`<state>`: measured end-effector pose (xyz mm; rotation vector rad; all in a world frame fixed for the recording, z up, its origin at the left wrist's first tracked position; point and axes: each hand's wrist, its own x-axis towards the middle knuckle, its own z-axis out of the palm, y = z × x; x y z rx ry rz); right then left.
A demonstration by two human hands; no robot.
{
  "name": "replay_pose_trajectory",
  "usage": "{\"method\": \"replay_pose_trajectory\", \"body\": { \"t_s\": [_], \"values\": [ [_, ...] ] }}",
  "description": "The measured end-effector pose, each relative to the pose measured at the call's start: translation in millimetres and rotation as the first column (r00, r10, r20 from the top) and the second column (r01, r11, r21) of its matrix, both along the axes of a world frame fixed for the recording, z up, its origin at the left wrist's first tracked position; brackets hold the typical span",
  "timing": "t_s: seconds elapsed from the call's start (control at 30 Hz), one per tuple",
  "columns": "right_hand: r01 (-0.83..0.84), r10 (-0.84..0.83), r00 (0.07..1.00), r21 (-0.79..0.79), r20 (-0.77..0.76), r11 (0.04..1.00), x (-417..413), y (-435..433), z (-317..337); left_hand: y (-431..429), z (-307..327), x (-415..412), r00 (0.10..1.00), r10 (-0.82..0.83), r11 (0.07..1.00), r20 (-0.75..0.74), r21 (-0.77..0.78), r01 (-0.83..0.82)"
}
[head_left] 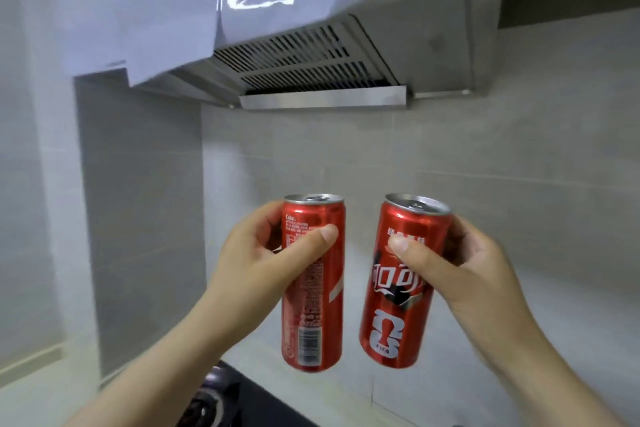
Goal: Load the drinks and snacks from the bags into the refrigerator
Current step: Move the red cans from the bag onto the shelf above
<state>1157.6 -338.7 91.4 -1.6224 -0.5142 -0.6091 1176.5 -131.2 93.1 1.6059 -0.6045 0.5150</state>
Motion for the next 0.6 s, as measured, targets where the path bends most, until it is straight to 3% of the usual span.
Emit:
{"method": "replay_pose_trajectory", "body": {
  "t_s": [0.33, 0.6],
  "values": [
    [-0.377, 0.377, 0.924, -0.013, 0.067, 0.926, 0.4, 63.7, -1.3, 51.7, -7.6, -82.4, 0.938, 0.346, 0.938, -0.008, 0.018, -0.345],
    [-0.659, 0.659, 0.745, -0.044, 0.099, 0.751, -54.6, 178.3, 22.9, 134.1, 13.5, -192.7, 0.782, 0.623, 0.782, 0.03, -0.024, -0.622]
  ]
}}
